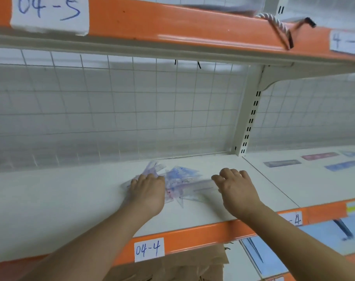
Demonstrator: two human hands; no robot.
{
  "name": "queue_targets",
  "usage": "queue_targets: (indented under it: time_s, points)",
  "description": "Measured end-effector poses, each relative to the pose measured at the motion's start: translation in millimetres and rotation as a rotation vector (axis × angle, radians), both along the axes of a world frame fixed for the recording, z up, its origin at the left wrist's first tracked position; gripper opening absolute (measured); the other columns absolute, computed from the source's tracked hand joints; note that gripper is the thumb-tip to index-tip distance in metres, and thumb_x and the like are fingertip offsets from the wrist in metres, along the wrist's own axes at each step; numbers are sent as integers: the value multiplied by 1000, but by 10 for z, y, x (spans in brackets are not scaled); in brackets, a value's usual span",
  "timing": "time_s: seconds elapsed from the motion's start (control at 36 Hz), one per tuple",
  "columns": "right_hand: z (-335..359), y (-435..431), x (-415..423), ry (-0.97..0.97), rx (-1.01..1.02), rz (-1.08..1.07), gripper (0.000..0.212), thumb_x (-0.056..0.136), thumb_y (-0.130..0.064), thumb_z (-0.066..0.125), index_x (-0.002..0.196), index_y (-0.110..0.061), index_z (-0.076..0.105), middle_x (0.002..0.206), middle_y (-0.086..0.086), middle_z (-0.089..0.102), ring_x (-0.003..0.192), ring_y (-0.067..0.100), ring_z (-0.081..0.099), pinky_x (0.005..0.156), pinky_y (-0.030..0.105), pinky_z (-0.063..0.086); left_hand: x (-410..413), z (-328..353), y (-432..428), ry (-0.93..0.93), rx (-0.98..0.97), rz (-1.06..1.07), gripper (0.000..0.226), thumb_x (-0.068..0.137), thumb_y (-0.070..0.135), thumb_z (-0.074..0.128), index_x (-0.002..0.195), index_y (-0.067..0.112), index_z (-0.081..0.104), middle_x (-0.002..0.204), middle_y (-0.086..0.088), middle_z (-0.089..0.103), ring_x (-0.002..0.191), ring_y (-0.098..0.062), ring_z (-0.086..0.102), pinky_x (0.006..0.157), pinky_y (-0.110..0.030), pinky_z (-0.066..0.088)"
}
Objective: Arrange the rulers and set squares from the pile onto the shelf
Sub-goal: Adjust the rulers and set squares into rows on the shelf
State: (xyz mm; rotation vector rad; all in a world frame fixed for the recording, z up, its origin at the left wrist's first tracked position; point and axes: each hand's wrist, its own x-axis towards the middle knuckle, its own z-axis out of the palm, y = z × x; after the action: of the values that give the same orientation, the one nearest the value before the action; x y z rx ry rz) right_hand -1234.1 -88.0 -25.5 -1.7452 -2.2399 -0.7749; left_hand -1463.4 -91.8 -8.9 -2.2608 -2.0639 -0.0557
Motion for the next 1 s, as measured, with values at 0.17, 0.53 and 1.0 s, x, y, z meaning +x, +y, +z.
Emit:
queue_targets:
  time_s: [0.17, 0.53, 1.0]
  points:
    - [38, -132, 426, 31, -36, -104, 39, 46, -4, 79, 83, -16, 73, 72, 2, 60, 60, 23, 58, 58, 35, 47, 398, 67, -15, 5, 15, -71, 29, 93, 14, 44, 121, 19, 50, 126, -6, 52, 120, -28, 46, 94, -36, 37]
    - [134, -260, 1607, 35, -200, -143, 43, 88, -9, 46, 130, -21, 50, 120, 2, 50, 111, 24, 48, 93, 34, 32, 1656, 91, -56, -7, 21, -97, 37, 92, 10, 45, 127, 19, 49, 128, -7, 49, 122, -28, 42, 97, -36, 36]
    - [229, -111, 3334, 2, -243, -103, 45, 88, -11, 49, 132, -24, 47, 122, -1, 49, 112, 22, 48, 90, 32, 33, 3351, 48, -168, -73, 2, -19, 28, 94, 16, 48, 121, 16, 50, 122, -6, 50, 117, -26, 43, 94, -32, 35]
